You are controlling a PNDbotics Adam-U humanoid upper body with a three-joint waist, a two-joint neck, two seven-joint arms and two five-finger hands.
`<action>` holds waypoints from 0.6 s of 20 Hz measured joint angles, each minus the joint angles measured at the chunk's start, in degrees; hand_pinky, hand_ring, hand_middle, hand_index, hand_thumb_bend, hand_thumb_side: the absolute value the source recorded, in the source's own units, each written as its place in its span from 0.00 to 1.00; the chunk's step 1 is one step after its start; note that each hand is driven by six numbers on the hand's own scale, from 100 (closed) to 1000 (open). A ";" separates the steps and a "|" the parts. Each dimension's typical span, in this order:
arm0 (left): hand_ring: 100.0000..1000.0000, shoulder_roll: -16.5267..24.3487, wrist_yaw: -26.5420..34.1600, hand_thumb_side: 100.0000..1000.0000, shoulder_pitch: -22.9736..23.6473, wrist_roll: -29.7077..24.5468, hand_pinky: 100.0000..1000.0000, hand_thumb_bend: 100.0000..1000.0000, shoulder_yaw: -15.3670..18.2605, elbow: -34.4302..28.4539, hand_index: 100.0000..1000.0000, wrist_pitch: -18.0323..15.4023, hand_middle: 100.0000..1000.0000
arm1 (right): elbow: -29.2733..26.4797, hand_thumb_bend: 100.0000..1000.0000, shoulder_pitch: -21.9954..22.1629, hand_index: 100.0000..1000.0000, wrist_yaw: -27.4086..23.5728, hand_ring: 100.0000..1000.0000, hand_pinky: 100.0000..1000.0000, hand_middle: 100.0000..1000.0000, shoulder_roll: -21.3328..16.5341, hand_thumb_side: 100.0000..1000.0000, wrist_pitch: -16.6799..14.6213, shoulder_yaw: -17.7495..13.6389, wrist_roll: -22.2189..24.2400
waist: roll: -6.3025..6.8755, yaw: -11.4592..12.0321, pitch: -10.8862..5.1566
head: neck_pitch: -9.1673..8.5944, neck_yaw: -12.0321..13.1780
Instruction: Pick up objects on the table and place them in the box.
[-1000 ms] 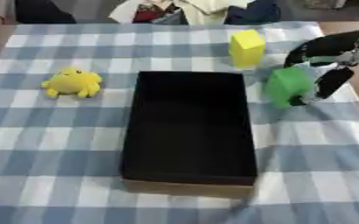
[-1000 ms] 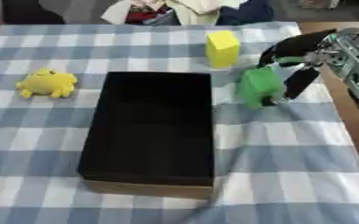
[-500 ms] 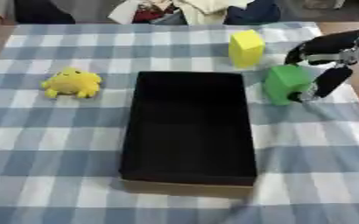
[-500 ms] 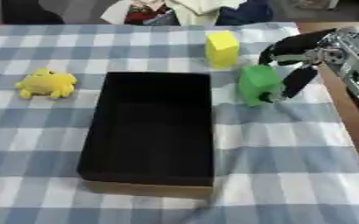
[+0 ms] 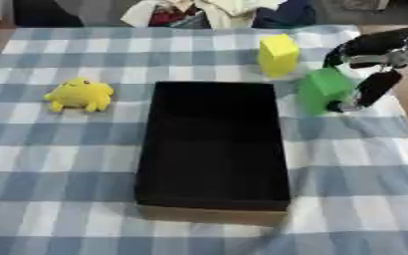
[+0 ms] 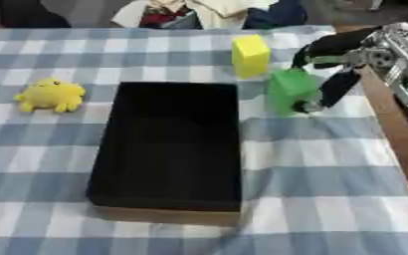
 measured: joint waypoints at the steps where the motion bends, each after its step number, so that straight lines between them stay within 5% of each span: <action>1: 0.63 0.00 -0.04 0.87 0.00 -0.02 0.53 0.00 0.00 0.00 0.81 0.00 0.64 | -0.89 0.00 0.00 0.70 -0.19 0.92 0.98 0.74 -0.17 0.32 0.12 -0.18 0.12 | -0.05 -0.11 -0.02 | 0.00 0.00; 12: 0.64 0.00 -0.24 0.87 0.02 -0.13 0.53 0.00 0.02 0.00 0.81 0.11 0.64 | -12.06 0.00 0.00 0.69 -5.63 0.90 0.96 0.74 -2.29 0.22 3.59 -0.92 3.59 | -0.08 -0.27 -0.35 | 0.01 0.06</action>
